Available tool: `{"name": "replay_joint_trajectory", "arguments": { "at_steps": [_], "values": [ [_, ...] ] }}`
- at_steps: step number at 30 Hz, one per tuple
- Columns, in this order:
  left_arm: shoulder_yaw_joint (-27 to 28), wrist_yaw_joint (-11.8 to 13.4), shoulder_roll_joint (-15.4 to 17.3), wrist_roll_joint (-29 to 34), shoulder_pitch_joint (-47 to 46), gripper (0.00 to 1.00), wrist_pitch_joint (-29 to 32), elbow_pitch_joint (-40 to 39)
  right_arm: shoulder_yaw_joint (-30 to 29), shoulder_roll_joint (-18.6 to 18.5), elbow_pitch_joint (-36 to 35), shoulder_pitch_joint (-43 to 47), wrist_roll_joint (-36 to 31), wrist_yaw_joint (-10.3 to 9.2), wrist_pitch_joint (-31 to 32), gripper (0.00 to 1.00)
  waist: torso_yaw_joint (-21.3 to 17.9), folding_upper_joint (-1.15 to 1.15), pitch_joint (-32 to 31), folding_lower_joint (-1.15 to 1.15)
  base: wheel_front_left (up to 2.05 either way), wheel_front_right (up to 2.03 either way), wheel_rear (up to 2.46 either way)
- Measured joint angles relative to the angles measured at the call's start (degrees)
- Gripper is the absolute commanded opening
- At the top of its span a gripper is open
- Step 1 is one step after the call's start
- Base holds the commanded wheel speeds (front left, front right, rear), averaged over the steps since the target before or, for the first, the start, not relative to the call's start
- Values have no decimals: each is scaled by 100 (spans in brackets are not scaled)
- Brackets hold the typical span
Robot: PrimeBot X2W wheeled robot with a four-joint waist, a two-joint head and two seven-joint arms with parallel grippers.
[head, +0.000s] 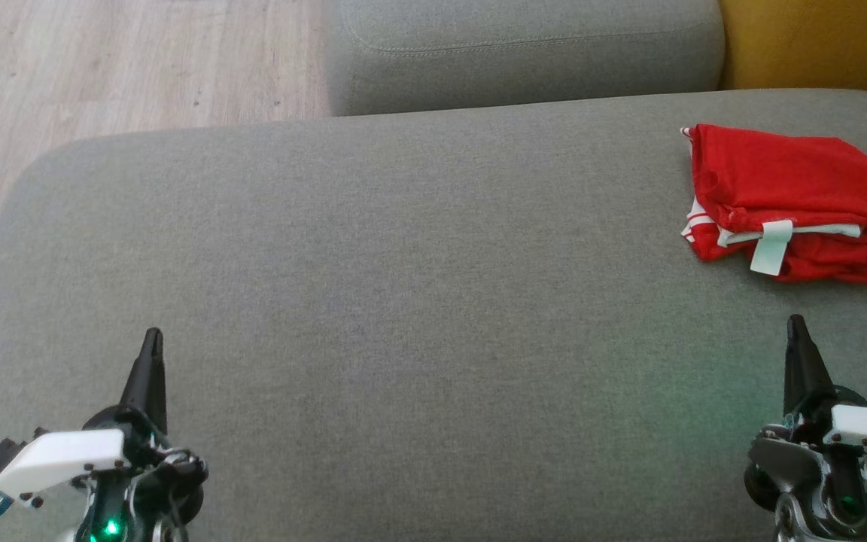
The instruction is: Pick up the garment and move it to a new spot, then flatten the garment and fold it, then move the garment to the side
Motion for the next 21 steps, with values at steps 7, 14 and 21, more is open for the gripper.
{"name": "replay_joint_trajectory", "arguments": {
  "at_steps": [7,14,21],
  "values": [
    [3,0,0,0,0,0,1,16,-12,1,0,-1,4,0,7,0,0,0,0,0,0,0,0],
    [7,-1,0,0,0,0,42,18,-19,1,0,-1,4,0,8,0,0,0,0,0,0,0,0],
    [9,-1,0,0,0,0,42,18,-33,1,0,-1,4,0,42,0,0,0,0,0,0,0,0]
  ]
}}
